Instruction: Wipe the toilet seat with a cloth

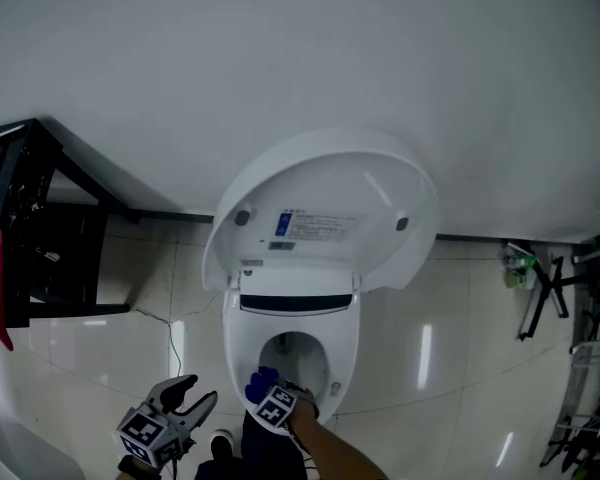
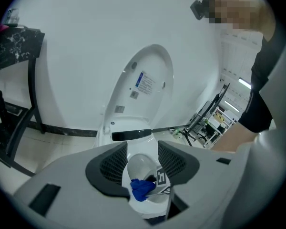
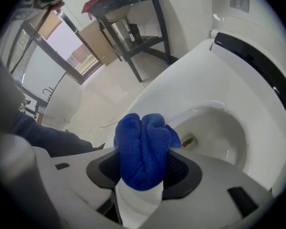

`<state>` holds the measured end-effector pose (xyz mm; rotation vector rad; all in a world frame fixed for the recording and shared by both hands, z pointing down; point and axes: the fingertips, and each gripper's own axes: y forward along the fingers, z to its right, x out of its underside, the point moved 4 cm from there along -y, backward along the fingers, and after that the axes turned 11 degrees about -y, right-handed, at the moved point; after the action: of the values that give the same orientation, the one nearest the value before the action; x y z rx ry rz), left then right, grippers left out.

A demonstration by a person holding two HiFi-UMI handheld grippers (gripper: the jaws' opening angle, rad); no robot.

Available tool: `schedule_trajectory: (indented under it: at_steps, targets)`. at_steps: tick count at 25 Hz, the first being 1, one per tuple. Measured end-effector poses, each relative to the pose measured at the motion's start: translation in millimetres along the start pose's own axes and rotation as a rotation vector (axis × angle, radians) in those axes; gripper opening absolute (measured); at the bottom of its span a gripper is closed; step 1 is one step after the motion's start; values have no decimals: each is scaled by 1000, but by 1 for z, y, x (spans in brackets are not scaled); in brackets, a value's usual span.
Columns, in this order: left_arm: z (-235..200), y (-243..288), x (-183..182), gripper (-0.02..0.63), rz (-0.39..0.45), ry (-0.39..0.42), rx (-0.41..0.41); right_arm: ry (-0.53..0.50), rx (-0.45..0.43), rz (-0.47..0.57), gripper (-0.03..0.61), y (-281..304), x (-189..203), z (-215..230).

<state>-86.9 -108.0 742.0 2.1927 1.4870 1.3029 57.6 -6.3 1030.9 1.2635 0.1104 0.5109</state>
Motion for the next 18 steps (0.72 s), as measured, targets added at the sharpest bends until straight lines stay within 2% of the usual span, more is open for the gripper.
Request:
schedule_trajectory:
  at_steps: [2, 5, 10, 14, 18]
  targets:
    - [5, -3, -4, 210, 3, 2, 8, 26, 15, 30, 222, -7, 2, -7]
    - [16, -10, -7, 210, 2, 30, 30, 107, 88, 107, 222, -30, -2, 0]
    - [42, -31, -24, 210, 29, 88, 72, 329, 199, 358, 222, -114, -35, 31]
    - [69, -60, -30, 210, 50, 140, 101, 360, 277, 511, 222, -201, -54, 34]
    - [94, -99, -44, 210, 109, 198, 134, 359, 338, 662, 222, -292, -72, 6]
